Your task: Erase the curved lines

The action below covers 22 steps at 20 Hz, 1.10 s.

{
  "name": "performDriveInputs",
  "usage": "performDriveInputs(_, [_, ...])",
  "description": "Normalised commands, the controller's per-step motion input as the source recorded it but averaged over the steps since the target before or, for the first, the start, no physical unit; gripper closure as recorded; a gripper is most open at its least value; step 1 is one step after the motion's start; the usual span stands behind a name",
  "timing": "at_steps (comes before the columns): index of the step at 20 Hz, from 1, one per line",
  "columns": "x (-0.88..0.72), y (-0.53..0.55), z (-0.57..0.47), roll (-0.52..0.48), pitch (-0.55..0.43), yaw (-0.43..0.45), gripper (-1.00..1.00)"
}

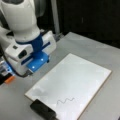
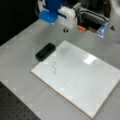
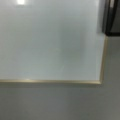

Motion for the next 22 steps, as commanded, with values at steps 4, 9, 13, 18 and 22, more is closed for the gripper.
performDriveInputs(4, [0.29,-0.35,-0.06,-0.190,0.156,0.250,-1.00])
performDriveInputs(9, [0.23,-0.32,-0.04,-0.111,0.122,0.261,-1.00])
performDriveInputs(13, [0.25,-0.36,0.01,-0.063,0.106,0.252,-1.00])
performDriveInputs(18, [0.34,-0.30,-0.01,-0.050,0.111,0.211,-1.00])
performDriveInputs(22, [0.31,-0.16,-0.06,-0.031,0.104,0.145,-1.00])
